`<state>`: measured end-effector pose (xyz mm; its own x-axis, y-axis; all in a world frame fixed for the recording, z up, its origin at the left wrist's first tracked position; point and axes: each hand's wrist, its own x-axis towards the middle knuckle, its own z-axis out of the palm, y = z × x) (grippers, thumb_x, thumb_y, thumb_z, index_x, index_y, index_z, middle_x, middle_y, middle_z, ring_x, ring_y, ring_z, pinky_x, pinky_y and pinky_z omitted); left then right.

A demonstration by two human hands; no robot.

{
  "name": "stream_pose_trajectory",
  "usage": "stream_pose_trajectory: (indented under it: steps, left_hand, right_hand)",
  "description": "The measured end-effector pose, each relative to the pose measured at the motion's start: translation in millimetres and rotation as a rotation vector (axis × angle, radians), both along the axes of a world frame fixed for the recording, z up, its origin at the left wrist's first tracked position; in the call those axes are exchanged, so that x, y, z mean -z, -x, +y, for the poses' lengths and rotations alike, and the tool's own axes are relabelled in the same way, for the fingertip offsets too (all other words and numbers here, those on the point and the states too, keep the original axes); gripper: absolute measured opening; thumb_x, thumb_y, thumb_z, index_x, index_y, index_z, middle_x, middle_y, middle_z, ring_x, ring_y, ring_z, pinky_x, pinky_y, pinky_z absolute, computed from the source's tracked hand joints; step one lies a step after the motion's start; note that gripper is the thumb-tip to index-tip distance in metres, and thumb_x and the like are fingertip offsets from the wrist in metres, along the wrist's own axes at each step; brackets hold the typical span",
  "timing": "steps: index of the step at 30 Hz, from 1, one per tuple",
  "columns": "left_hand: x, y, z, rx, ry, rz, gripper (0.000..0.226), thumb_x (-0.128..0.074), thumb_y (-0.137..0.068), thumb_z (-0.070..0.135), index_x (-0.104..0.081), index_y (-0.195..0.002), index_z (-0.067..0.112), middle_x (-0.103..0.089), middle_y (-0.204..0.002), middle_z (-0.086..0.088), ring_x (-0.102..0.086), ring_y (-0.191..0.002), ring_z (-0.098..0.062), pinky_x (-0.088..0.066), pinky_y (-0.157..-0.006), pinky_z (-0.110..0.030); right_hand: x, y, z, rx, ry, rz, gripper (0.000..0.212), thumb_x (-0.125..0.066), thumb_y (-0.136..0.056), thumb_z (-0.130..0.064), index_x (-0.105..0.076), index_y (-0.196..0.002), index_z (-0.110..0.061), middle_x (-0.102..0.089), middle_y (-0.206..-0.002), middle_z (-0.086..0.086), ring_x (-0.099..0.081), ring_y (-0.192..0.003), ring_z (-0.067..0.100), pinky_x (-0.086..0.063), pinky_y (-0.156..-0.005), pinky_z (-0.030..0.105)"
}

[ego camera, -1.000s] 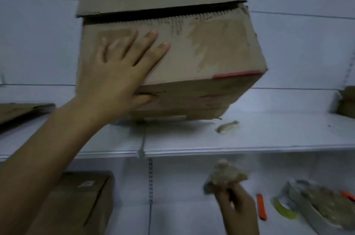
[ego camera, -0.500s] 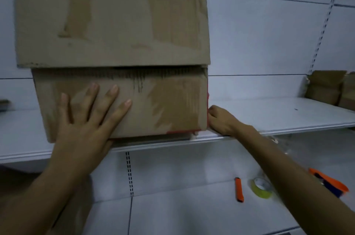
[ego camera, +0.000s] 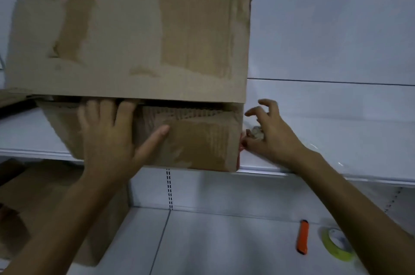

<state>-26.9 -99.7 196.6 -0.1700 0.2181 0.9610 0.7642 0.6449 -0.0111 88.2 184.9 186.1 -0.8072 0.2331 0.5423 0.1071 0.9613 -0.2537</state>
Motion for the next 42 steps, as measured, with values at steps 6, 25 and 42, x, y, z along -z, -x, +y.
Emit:
stream_pose_trajectory:
  steps: [6,25,42]
  left_hand:
    - [-5.3,-9.1,20.8,-0.133,0.014,-0.197,0.08,-0.033,-0.085,0.074,-0.053,-0.093,-0.002,-0.057,-0.092,-0.025,-0.052,-0.091,-0.041,-0.036,-0.088,-0.058]
    - [20.7,-17.6,57.2,0.017,-0.181,-0.138,0.048,-0.031,-0.099,0.049,-0.04,-0.119,0.006,-0.045,-0.128,-0.033,-0.029,-0.125,-0.036,-0.027,-0.1,-0.07]
    - [117.3,-90.1,123.6,0.177,-0.041,-0.184,0.074,-0.028,-0.099,0.05,0.008,-0.151,0.013,0.019,-0.158,-0.005,0.009,-0.147,-0.027,-0.002,-0.117,-0.054]
  right_hand:
    - [1.0,3.1,13.5,-0.13,-0.049,-0.221,0.031,-0.049,-0.095,-0.04,-0.066,-0.095,-0.014,-0.059,-0.092,0.0,-0.056,-0.084,0.018,-0.043,-0.07,0.032]
    - [-39.1,-22.4,53.7,0.061,0.825,0.982,0.022,-0.045,-0.091,-0.005,-0.048,-0.08,-0.025,-0.057,-0.068,-0.001,-0.058,-0.058,0.007,-0.046,-0.057,0.03]
    - [1.3,-3.0,23.7,-0.123,0.277,-0.098,0.044,-0.067,-0.081,-0.049,-0.054,-0.116,-0.027,-0.063,-0.105,-0.008,-0.062,-0.095,0.017,-0.051,-0.085,0.036]
